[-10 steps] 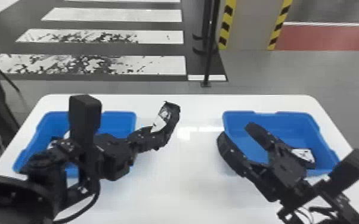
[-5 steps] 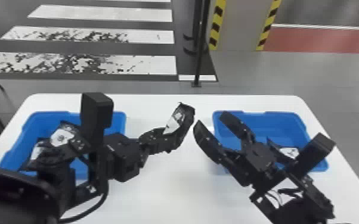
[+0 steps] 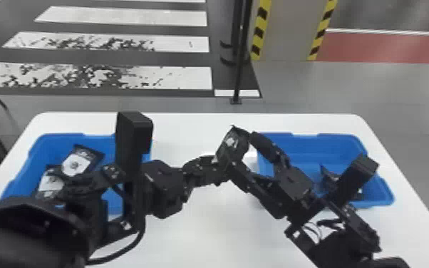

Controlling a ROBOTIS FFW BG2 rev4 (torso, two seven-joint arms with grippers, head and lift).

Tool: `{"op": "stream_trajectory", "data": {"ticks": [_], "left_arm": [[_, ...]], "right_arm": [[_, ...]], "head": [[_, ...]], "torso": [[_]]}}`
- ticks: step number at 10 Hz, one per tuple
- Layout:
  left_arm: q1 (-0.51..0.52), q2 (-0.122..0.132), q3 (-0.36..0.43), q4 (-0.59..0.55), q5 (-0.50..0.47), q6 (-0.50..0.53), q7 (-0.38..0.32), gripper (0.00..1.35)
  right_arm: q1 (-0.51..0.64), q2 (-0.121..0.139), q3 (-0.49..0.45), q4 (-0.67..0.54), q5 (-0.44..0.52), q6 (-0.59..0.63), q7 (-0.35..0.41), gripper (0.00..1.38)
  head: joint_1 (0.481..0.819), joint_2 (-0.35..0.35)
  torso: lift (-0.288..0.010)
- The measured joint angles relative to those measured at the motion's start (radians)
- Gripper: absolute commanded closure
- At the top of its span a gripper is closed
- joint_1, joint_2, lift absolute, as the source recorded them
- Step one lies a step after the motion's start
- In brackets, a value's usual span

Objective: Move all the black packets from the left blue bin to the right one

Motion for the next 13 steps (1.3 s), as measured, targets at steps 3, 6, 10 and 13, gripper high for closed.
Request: {"op": "stream_trajectory", "data": {"ticks": [3, 6, 10, 13], "left_arm": [[-0.001, 0.000, -0.006, 0.006, 0.014, -0.003, 0.000, 1.21], [0.003, -0.003, 0.007, 0.006, 0.015, -0.019, 0.001, 1.12], [0.053, -0.023, 0.079, 0.009, 0.039, -0.114, 0.012, 0.14], [0.140, -0.050, 0.197, -0.054, 0.063, -0.165, 0.011, 0.17]], "right_arm": [[-0.017, 0.003, -0.007, 0.026, 0.004, 0.000, -0.012, 1.28], [-0.014, 0.004, -0.009, 0.027, -0.005, -0.002, -0.009, 1.28], [-0.027, 0.007, -0.065, 0.056, -0.019, -0.002, -0.011, 1.28], [-0.106, -0.012, -0.199, 0.185, 0.024, -0.004, -0.011, 1.28]], "head": [[0.695, -0.074], [0.695, -0.070], [0.695, -0.073], [0.695, -0.111]], "torso": [[-0.140], [-0.140], [-0.140], [-0.140]]}}
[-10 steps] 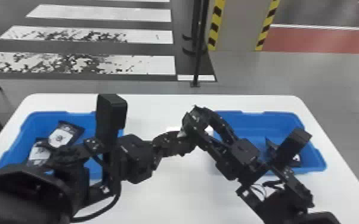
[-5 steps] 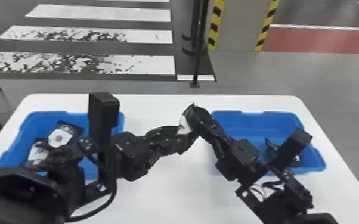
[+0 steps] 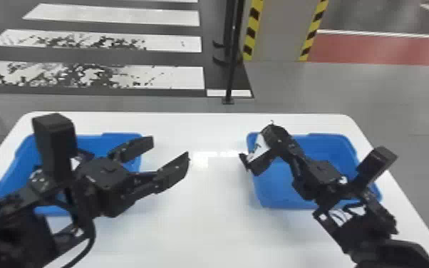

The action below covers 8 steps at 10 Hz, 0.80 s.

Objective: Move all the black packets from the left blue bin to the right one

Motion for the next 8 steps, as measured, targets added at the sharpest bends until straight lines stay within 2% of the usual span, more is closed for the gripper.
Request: {"op": "stream_trajectory", "data": {"ticks": [1, 2, 3, 4, 5, 6, 8], "left_arm": [[0.029, -0.009, 0.036, -0.028, 0.005, 0.001, 0.001, 0.17], [0.052, -0.018, 0.069, -0.048, 0.010, 0.001, 0.002, 0.17], [0.070, -0.024, 0.096, -0.064, 0.010, 0.001, 0.005, 0.16], [0.083, -0.029, 0.121, -0.075, 0.008, 0.000, 0.008, 0.16], [0.092, -0.032, 0.147, -0.081, 0.007, -0.001, 0.010, 0.17], [0.095, -0.035, 0.173, -0.082, 0.004, -0.001, 0.011, 0.17], [0.094, -0.037, 0.222, -0.083, -0.014, 0.005, 0.017, 0.17]], "right_arm": [[-0.033, -0.008, -0.043, 0.060, 0.026, -0.007, -0.002, 1.28], [-0.062, -0.013, -0.091, 0.114, 0.070, -0.013, -0.008, 1.06], [-0.085, -0.017, -0.127, 0.167, 0.105, -0.015, -0.017, 0.60], [-0.099, -0.021, -0.151, 0.215, 0.120, -0.019, -0.024, 0.21], [-0.091, -0.023, -0.166, 0.235, 0.131, -0.050, -0.030, 0.08], [-0.053, -0.021, -0.171, 0.213, 0.148, -0.121, -0.046, 0.12], [0.101, 0.009, -0.171, 0.031, 0.224, -0.219, -0.091, 0.13]], "head": [[0.695, -0.119], [0.695, -0.143], [0.695, -0.166], [0.695, -0.176], [0.695, -0.177], [0.695, -0.175], [0.695, -0.136]], "torso": [[-0.140], [-0.140], [-0.140], [-0.140], [-0.140], [-0.140], [-0.140]]}}
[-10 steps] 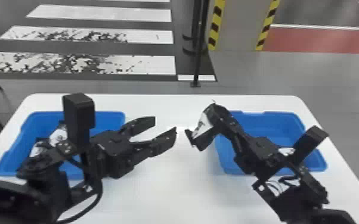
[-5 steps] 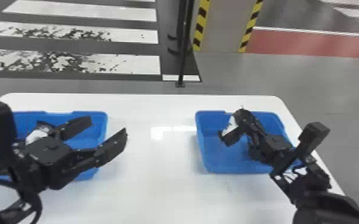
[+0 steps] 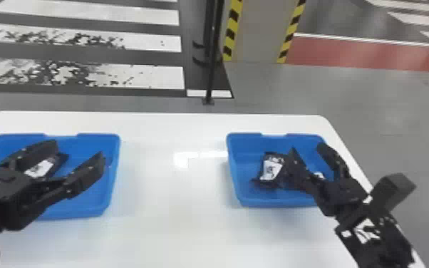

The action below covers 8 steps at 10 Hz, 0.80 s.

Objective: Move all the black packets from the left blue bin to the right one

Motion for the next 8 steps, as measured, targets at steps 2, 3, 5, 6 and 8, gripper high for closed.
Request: {"op": "stream_trajectory", "data": {"ticks": [2, 3, 5, 6, 8], "left_arm": [[-0.014, -0.005, 0.061, 0.000, -0.052, 0.004, 0.010, 0.17], [-0.028, -0.007, 0.095, 0.004, -0.096, 0.012, 0.015, 0.17], [-0.085, -0.001, 0.147, 0.051, -0.192, 0.050, 0.017, 0.16], [-0.125, 0.011, 0.156, 0.101, -0.223, 0.080, 0.017, 0.17], [-0.217, 0.047, 0.133, 0.226, -0.270, 0.147, 0.017, 0.17]], "right_arm": [[0.166, 0.038, 0.001, -0.193, 0.045, -0.009, -0.019, 0.13], [0.231, 0.049, 0.003, -0.257, 0.049, -0.009, -0.019, 0.13], [0.333, 0.063, 0.009, -0.342, 0.020, -0.005, -0.018, 0.13], [0.364, 0.065, 0.019, -0.366, 0.005, 0.008, -0.017, 0.13], [0.396, 0.066, 0.031, -0.390, -0.019, 0.029, -0.016, 0.13]], "head": [[0.695, -0.079], [0.695, -0.032], [0.695, 0.062], [0.695, 0.097], [0.695, 0.126]], "torso": [[-0.140], [-0.140], [-0.140], [-0.140], [-0.140]]}}
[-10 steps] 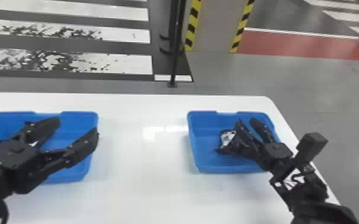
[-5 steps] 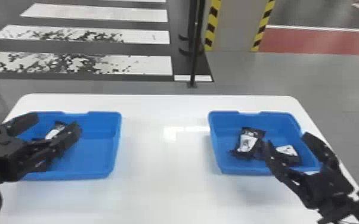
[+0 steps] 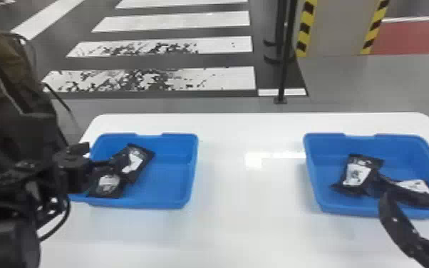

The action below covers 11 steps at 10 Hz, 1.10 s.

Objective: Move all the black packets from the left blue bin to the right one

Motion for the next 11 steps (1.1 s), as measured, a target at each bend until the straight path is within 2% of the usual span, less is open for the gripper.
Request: {"op": "stream_trajectory", "data": {"ticks": [4, 7, 11], "left_arm": [[-0.161, 0.034, -0.025, 0.216, -0.127, 0.070, 0.000, 0.16], [-0.275, 0.071, -0.098, 0.377, -0.154, 0.132, -0.005, 0.16], [-0.369, 0.080, -0.147, 0.557, -0.184, 0.154, -0.013, 0.15]], "right_arm": [[0.023, 0.000, 0.011, -0.011, -0.034, 0.023, 0.001, 0.14], [0.022, 0.001, 0.020, 0.002, -0.053, 0.044, 0.006, 0.14], [0.001, 0.001, 0.031, 0.028, -0.068, 0.066, 0.018, 0.14]], "head": [[0.695, 0.181], [0.695, 0.178], [0.695, 0.178]], "torso": [[-0.140], [-0.140], [-0.140]]}}
